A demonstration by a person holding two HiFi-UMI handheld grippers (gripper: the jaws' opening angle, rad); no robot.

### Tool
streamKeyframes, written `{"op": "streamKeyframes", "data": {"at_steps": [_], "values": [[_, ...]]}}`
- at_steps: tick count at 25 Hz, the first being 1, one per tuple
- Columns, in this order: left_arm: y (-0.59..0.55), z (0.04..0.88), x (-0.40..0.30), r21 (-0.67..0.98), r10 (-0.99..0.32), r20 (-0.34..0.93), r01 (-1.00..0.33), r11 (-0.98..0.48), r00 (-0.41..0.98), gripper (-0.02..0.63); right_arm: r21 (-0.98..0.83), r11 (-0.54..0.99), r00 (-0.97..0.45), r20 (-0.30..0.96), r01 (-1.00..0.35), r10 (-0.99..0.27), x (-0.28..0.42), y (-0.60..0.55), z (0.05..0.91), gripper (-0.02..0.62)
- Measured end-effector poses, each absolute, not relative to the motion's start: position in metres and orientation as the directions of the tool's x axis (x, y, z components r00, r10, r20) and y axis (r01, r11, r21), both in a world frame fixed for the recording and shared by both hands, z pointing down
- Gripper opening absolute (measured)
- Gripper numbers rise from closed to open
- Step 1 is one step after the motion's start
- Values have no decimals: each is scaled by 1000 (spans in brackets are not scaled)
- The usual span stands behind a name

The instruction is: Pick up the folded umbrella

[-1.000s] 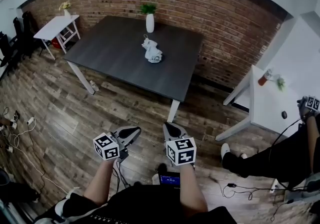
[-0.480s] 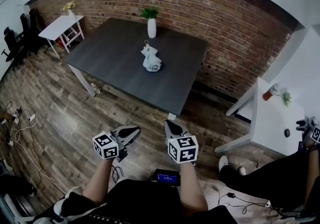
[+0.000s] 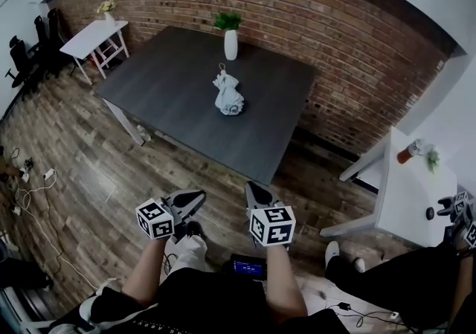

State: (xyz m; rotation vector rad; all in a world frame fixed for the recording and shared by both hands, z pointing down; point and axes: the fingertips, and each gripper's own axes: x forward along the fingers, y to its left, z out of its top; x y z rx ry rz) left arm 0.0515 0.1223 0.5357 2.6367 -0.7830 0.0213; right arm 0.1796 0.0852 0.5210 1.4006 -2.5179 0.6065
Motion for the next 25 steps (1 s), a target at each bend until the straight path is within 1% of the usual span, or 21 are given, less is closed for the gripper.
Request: {"op": "streamKeyframes", "data": {"at_steps": [5, 12, 17, 25], "values": [[82, 542, 42, 368, -501, 109, -503, -782, 858, 2, -246, 439, -502, 369, -864, -782, 174, 50, 523, 11], [11, 528, 14, 354, -452, 96, -455, -817, 887, 2, -234, 391, -453, 361, -890, -815, 144, -17, 506, 11], [-30, 520, -19, 334, -430, 93, -435, -836, 898, 2, -219, 363, -421, 355, -906, -835, 114, -56, 496, 11], [-76, 530, -74, 357, -420, 98, -426, -832, 902, 2, -199, 341, -392, 367, -919, -843, 63, -96, 497, 11]]}}
